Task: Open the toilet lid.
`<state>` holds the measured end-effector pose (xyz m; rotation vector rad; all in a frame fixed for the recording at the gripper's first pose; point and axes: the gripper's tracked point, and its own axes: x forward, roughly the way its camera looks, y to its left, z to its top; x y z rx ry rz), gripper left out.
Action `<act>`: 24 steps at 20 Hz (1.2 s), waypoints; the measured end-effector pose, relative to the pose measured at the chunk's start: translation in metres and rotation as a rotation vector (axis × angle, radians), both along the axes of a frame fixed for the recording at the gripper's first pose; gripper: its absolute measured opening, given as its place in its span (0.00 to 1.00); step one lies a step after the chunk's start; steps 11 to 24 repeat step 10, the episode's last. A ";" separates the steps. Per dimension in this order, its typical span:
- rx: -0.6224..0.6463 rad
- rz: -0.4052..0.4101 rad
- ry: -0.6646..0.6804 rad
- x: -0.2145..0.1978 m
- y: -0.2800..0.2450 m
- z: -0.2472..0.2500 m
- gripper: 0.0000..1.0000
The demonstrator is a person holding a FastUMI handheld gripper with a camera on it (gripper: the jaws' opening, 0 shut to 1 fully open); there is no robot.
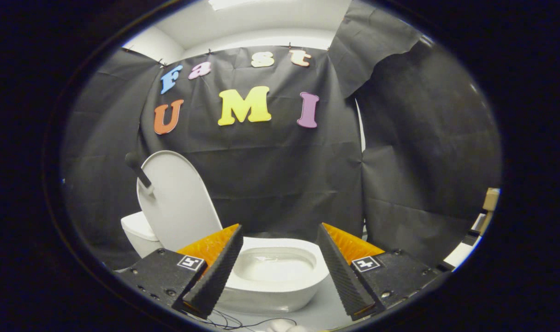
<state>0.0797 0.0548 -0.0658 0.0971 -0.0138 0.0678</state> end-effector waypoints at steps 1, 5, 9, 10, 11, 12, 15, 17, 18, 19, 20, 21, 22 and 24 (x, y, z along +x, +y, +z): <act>0.006 0.001 0.004 0.002 0.000 -0.003 1.00; -0.013 -0.002 0.018 0.006 0.000 -0.011 1.00; -0.042 -0.007 0.028 0.006 -0.002 -0.014 1.00; -0.029 -0.004 0.025 0.003 -0.003 -0.012 1.00; -0.029 -0.004 0.025 0.003 -0.003 -0.012 1.00; -0.029 -0.004 0.025 0.003 -0.003 -0.012 1.00; -0.029 -0.004 0.025 0.003 -0.003 -0.012 1.00; -0.029 -0.004 0.025 0.003 -0.003 -0.012 1.00; -0.029 -0.004 0.025 0.003 -0.003 -0.012 1.00; -0.029 -0.004 0.025 0.003 -0.003 -0.012 1.00; -0.029 -0.004 0.025 0.003 -0.003 -0.012 1.00; -0.029 -0.004 0.025 0.003 -0.003 -0.012 1.00; -0.029 -0.004 0.025 0.003 -0.003 -0.012 1.00; -0.029 -0.004 0.025 0.003 -0.003 -0.012 1.00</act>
